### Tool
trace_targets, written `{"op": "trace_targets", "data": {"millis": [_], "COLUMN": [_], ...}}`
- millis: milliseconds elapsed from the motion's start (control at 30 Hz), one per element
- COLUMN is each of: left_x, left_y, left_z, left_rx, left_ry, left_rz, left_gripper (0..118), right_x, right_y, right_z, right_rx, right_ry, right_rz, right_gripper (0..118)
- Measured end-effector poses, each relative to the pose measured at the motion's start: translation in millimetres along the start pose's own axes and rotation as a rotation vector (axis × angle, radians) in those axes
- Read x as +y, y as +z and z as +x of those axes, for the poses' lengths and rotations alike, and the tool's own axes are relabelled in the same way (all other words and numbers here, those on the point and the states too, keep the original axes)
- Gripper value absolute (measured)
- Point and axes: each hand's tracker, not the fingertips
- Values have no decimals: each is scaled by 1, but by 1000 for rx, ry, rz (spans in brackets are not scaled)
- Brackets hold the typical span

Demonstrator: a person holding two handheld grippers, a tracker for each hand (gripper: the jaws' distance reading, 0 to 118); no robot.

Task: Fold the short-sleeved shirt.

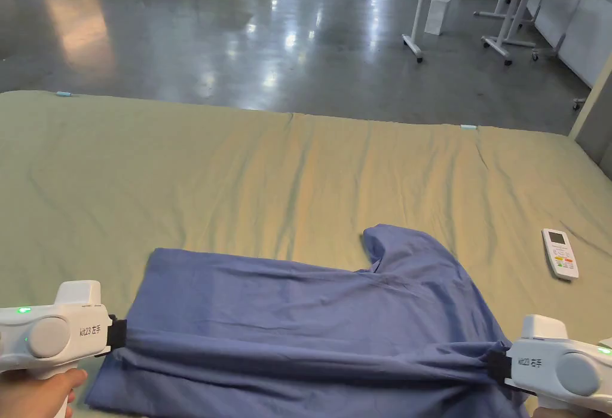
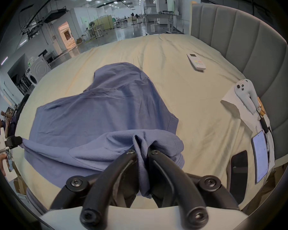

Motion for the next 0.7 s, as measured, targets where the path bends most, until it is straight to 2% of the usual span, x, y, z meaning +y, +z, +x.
{"op": "trace_targets", "data": {"millis": [167,267,333,400,433,600,700], "left_x": [0,-3,-6,-9,-9,-16,-23], "left_y": [-20,-21,-16,-7,-2,34,58], "left_z": [5,6,7,8,7,19,32], "left_rx": [17,16,21,25,15,-35,-36], "left_ry": [-9,-9,-7,-5,-4,-42,-72], "left_rz": [-35,-37,-19,14,35,203,325], "left_gripper": [7,8,20,47,54,56,56], "right_x": [-3,-6,-7,-9,-9,-12,-18], "right_y": [-28,-32,-26,-3,5,39,55], "right_z": [-3,-4,-4,-12,-14,-30,-44], "right_rx": [-21,-34,-51,-67,-67,-50,-43], "right_ry": [31,49,48,56,63,117,121], "right_rz": [-30,-29,4,75,115,327,472], "right_gripper": [9,14,39,65,69,70,69]}}
